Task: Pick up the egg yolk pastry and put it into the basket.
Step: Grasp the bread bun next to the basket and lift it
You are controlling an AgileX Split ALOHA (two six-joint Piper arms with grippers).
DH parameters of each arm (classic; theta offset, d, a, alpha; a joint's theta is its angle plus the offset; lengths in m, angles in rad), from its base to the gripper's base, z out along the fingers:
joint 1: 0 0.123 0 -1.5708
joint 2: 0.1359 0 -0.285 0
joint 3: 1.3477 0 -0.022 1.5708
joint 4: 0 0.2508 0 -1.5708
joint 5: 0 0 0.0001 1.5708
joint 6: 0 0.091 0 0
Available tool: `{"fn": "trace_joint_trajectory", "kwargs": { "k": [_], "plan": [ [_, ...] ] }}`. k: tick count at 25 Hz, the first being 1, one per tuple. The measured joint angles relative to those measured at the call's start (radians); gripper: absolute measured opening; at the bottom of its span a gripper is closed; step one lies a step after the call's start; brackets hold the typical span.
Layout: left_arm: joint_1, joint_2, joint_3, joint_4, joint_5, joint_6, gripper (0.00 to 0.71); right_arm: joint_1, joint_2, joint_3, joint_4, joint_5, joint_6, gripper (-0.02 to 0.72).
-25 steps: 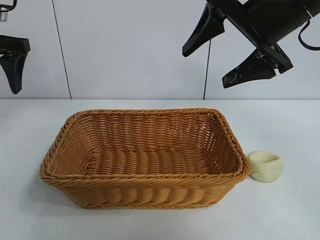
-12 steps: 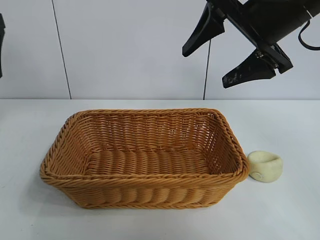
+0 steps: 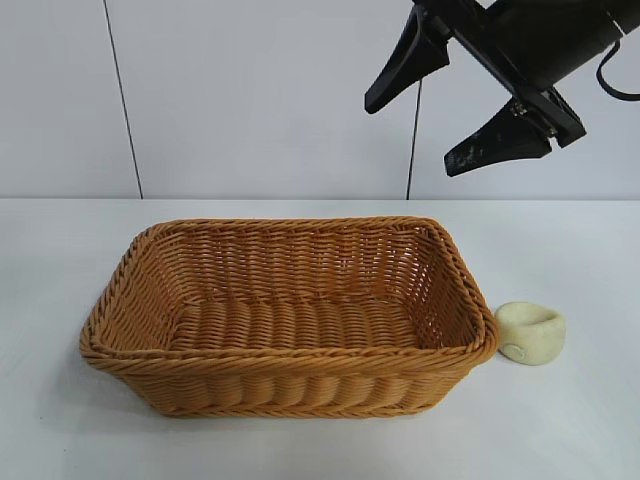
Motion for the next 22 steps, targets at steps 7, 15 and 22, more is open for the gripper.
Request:
{"fn": "trace_joint_trajectory", "kwargs": {
  "k": [7,15,22],
  "plan": [
    [0.000,-0.339,0.260,0.007,-0.149,0.002,0.692,0.000,0.000,0.000,0.000,0.000,0.000,0.645],
    [0.000,-0.555,0.279,0.007,-0.179,0.007,0.692,0.000,0.000,0.000,-0.001,0.001,0.000,0.645],
    [0.000,-0.578,0.279,0.007,-0.179,0.010,0.692,0.000,0.000,0.000,-0.001,0.001,0.000,0.645]
  ]
}}
